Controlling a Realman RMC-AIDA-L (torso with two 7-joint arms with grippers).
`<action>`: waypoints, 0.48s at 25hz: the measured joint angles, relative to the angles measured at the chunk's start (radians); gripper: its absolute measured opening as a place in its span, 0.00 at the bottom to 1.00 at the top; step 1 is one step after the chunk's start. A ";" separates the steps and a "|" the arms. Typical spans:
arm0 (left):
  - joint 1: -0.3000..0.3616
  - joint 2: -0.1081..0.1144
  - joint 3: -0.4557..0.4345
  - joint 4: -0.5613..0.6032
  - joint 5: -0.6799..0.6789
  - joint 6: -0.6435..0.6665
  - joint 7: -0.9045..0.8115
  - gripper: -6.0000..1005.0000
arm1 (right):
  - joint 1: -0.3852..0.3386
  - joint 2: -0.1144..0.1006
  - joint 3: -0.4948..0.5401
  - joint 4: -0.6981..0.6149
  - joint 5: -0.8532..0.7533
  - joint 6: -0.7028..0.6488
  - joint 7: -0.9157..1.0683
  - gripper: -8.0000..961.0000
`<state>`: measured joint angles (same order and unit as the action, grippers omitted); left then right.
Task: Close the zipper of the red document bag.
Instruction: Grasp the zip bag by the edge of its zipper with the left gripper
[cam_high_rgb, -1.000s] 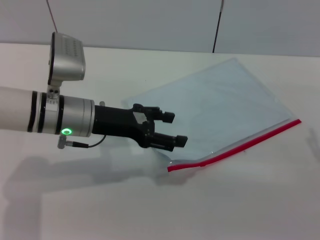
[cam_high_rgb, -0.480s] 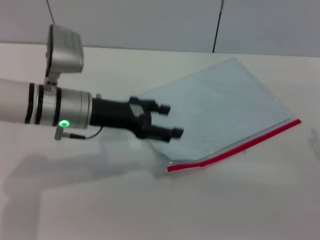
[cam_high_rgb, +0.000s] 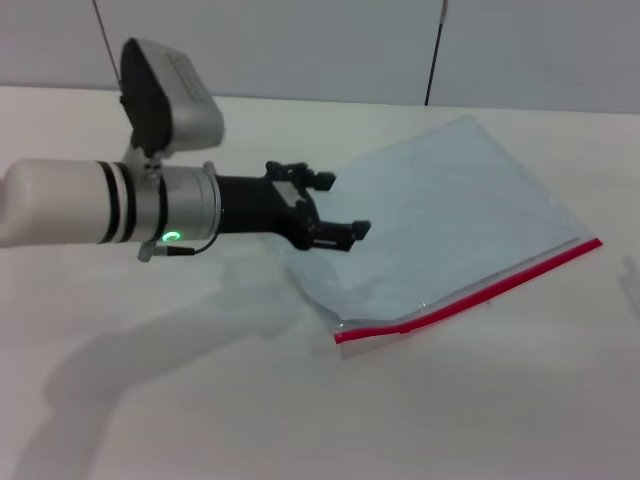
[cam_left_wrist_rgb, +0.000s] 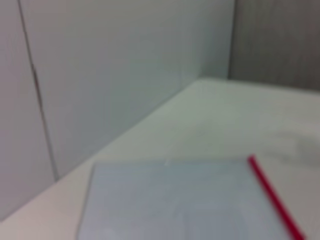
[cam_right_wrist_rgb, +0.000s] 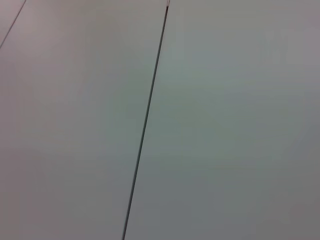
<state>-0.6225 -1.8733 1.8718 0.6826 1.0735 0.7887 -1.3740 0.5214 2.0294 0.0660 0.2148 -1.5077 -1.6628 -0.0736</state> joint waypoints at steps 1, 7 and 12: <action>0.010 -0.002 -0.001 0.027 0.040 -0.022 -0.031 0.88 | 0.000 0.000 0.000 0.000 0.000 0.000 0.000 0.79; 0.110 -0.020 -0.025 0.309 0.448 -0.101 -0.318 0.88 | 0.000 0.000 0.000 0.000 0.000 0.001 0.000 0.79; 0.236 -0.098 -0.081 0.535 0.801 -0.101 -0.446 0.88 | 0.002 0.000 0.000 0.000 0.000 0.014 0.000 0.79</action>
<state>-0.3865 -1.9712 1.7907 1.2177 1.8750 0.6877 -1.8203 0.5230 2.0294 0.0660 0.2147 -1.5080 -1.6487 -0.0736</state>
